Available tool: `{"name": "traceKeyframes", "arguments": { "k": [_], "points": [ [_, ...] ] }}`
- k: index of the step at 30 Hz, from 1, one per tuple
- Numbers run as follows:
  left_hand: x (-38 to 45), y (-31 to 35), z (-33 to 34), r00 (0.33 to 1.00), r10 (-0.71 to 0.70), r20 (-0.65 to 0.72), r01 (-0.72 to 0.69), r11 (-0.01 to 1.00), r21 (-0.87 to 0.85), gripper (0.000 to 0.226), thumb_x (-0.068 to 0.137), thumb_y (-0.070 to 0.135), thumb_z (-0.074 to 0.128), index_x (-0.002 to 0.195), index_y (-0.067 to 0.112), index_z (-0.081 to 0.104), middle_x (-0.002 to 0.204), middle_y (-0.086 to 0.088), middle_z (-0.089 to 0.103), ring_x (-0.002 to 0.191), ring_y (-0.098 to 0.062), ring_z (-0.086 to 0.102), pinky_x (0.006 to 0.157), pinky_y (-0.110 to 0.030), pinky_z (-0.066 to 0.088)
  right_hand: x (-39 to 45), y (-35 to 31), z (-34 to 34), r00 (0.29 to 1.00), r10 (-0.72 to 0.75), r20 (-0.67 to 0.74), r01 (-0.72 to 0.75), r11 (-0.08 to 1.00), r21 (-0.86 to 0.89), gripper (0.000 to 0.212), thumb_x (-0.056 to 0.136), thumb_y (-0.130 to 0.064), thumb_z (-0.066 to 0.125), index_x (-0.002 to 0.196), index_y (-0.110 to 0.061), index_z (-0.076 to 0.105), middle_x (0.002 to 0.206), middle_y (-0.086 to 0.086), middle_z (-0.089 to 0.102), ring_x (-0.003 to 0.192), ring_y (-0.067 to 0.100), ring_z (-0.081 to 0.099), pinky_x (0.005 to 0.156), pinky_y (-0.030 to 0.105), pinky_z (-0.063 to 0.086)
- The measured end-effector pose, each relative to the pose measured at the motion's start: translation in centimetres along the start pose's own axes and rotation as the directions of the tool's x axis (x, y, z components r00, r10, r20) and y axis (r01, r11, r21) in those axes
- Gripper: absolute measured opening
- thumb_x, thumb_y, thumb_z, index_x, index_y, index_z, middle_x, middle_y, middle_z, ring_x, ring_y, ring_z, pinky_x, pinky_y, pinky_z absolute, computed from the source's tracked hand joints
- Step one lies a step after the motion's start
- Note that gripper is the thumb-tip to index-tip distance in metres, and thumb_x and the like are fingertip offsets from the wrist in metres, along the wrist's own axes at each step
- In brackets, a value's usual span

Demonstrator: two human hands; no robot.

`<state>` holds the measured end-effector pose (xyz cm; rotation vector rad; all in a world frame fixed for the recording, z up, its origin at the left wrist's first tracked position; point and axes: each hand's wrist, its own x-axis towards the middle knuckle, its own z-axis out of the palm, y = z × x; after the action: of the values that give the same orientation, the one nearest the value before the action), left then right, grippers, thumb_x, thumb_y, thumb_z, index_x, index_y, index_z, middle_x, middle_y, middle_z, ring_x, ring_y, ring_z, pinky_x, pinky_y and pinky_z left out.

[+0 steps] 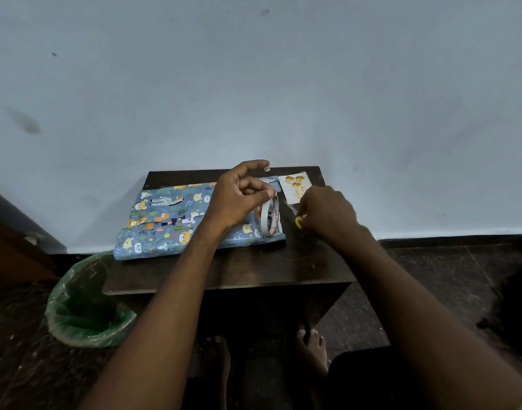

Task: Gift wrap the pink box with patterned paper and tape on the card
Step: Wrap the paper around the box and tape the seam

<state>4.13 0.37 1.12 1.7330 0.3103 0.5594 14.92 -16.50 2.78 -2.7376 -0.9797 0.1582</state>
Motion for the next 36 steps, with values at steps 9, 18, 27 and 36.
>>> {"name": "traceKeyframes", "arguments": {
  "k": [9, 18, 27, 36],
  "points": [
    [-0.2, 0.9, 0.1, 0.999, -0.025, 0.037, 0.030, 0.991, -0.130, 0.050, 0.090, -0.002, 0.080, 0.137, 0.009, 0.067, 0.100, -0.017, 0.081, 0.092, -0.027, 0.075, 0.084, -0.037, 0.062, 0.4, -0.9, 0.3, 0.977, -0.069, -0.200, 0.131, 0.940, 0.316, 0.045, 0.081, -0.024, 0.082, 0.125, -0.023, 0.072, 0.120, -0.001, 0.070, 0.108, 0.019, 0.065, 0.087, 0.029, 0.049],
    [-0.4, 1.4, 0.6, 0.998, -0.024, -0.051, 0.014, 0.980, -0.200, 0.052, 0.088, -0.002, 0.082, 0.137, 0.008, 0.068, 0.097, -0.016, 0.082, 0.088, -0.019, 0.079, 0.084, -0.030, 0.062, 0.7, -1.6, 0.1, 0.946, -0.165, -0.280, 0.283, 0.842, 0.459, 0.015, 0.088, -0.012, 0.075, 0.089, -0.023, 0.084, 0.071, -0.003, 0.074, 0.070, 0.013, 0.068, 0.067, 0.033, 0.053],
    [-0.2, 0.8, 0.8, 0.998, 0.047, -0.052, -0.054, 0.988, -0.143, 0.059, 0.086, -0.001, 0.085, 0.141, 0.007, 0.067, 0.096, -0.009, 0.083, 0.096, -0.017, 0.079, 0.100, -0.031, 0.059, 0.8, -1.4, 0.0, 0.940, -0.187, -0.284, 0.298, 0.855, 0.425, 0.021, 0.088, -0.011, 0.072, 0.098, -0.025, 0.085, 0.084, -0.001, 0.079, 0.080, 0.017, 0.070, 0.070, 0.029, 0.048],
    [-0.2, 0.5, 0.7, 1.000, 0.005, -0.026, -0.007, 0.994, -0.112, 0.062, 0.086, 0.001, 0.086, 0.143, 0.011, 0.066, 0.103, -0.008, 0.083, 0.101, -0.027, 0.079, 0.089, -0.050, 0.064, 1.1, -1.5, 0.1, 0.935, -0.164, -0.313, 0.294, 0.852, 0.434, 0.037, 0.085, -0.006, 0.074, 0.119, -0.020, 0.070, 0.079, -0.013, 0.072, 0.081, 0.000, 0.057, 0.071, 0.003, 0.035]
  ]
}}
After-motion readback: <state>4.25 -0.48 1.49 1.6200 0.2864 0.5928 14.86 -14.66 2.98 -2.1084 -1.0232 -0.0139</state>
